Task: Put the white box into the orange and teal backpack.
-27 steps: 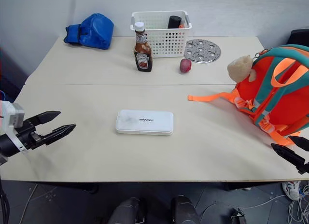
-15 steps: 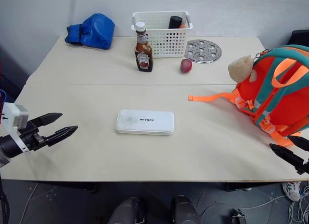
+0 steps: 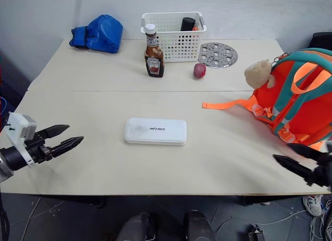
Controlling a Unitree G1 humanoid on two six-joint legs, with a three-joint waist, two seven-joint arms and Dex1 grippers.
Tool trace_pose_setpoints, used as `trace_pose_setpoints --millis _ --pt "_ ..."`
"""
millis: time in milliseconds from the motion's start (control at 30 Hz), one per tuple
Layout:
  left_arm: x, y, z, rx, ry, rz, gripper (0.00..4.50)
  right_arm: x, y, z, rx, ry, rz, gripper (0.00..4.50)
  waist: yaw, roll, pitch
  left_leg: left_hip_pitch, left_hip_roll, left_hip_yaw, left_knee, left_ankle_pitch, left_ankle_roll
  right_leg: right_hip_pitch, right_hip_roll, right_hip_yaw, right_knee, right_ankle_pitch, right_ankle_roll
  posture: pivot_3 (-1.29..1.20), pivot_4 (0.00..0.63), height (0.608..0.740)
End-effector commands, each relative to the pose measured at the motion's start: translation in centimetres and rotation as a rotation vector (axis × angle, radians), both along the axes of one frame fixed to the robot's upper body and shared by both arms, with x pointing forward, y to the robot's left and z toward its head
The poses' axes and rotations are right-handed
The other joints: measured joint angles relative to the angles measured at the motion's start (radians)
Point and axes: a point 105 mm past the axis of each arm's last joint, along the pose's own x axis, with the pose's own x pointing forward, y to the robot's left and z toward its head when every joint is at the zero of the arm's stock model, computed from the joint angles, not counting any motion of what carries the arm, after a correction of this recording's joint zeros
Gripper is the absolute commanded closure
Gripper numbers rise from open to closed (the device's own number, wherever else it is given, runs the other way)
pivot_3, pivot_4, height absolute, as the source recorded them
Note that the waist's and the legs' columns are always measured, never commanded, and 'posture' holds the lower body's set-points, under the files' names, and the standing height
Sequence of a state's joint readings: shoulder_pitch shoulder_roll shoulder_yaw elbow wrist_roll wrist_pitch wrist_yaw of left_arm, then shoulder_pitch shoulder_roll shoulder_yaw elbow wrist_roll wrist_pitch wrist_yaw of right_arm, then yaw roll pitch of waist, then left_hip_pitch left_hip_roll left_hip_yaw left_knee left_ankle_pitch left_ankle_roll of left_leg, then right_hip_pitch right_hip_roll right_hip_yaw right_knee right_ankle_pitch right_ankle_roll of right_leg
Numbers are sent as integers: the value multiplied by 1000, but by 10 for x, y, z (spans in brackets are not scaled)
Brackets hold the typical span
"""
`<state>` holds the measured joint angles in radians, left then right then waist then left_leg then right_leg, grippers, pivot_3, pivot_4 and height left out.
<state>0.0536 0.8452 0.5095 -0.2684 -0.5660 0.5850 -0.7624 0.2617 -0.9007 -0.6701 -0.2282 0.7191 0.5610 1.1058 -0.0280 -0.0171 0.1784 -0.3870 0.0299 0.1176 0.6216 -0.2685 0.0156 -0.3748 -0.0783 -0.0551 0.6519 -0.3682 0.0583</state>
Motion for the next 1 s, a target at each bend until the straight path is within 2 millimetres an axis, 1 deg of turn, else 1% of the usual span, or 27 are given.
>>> trace_pose_setpoints --millis 33,100,133,233,267,367,433,467,500,567,633,767,867,933,1000 --pt "8 -5 -1 57 -20 -14 2211 14 32 -4 -21 -23 117 2352 0 0 0 0 0 0 0 0 0 0 0 0 0 0 0 0 150 740" --pt "18 -8 -3 57 -18 -14 2894 27 51 -7 -35 -31 187 3118 1 -1 1 0 0 0 1 0 0 0 0 0 1 0 0 0 150 740" --pt "24 -11 -6 68 -17 -21 3171 34 62 -8 -46 -37 228 3426 1 -1 1 -1 0 0 1 0 0 0 0 0 1 0 0 0 150 740" --pt "42 -16 -12 85 -15 -25 4178 53 83 -11 -77 -55 307 4490 1 -1 1 -1 0 0 2 0 -1 -1 0 0 2 0 0 0 150 740" --pt "48 -18 -14 90 -17 -24 4481 60 89 -11 -82 -62 326 4500 1 -1 1 0 0 0 3 1 1 0 0 0 2 1 0 0 150 740" --pt "66 -22 -20 91 -3 -3 4481 79 108 -16 -100 -81 370 4500 1 -2 2 -1 0 0 3 2 2 -1 0 -1 3 1 1 0 150 740" --pt "74 -23 -26 98 21 6 4481 93 118 -23 -144 -89 373 4500 1 -2 2 -2 0 0 6 1 1 -2 0 -3 6 2 2 0 150 740" --pt "78 -27 -29 98 29 -1 4481 106 123 -31 -181 -90 346 4500 0 -2 2 -2 0 0 7 1 0 -2 0 -3 6 2 2 0 150 740" --pt "81 -30 -31 98 33 -7 4481 114 127 -36 -208 -91 330 4500 -1 -2 2 -2 0 0 7 1 -1 -2 0 -3 7 2 3 0 150 740" --pt "87 -40 -31 74 29 -31 4481 126 134 -41 -232 -105 320 4500 -2 -3 2 -3 0 0 8 1 -1 -2 0 -3 7 2 3 0 150 740" --pt "91 -47 -31 53 27 -51 4481 130 139 -42 -235 -116 325 4500 0 -3 2 -3 0 0 10 1 -1 -2 0 -4 7 2 3 0 150 740" --pt "95 -75 -36 44 40 -131 4481 137 151 -46 -251 -138 345 4500 1 -3 3 -4 0 0 10 1 -2 -2 0 -4 7 2 4 0 150 740" --pt "95 -88 -37 30 45 -174 4481 138 155 -45 -241 -145 359 4500 1 -3 3 -4 0 0 12 1 -1 -2 0 -4 7 2 4 0 150 740" --pt "91 -99 -36 18 50 -214 4481 137 158 -43 -234 -150 372 4500 0 -3 3 -4 0 0 12 1 -1 -2 0 -4 8 2 4 0 150 740" --pt "88 -106 -36 12 52 -243 4481 136 160 -42 -228 -151 382 4500 -3 -3 3 -4 0 0 12 2 -2 -2 0 -4 8 2 4 0 150 740"
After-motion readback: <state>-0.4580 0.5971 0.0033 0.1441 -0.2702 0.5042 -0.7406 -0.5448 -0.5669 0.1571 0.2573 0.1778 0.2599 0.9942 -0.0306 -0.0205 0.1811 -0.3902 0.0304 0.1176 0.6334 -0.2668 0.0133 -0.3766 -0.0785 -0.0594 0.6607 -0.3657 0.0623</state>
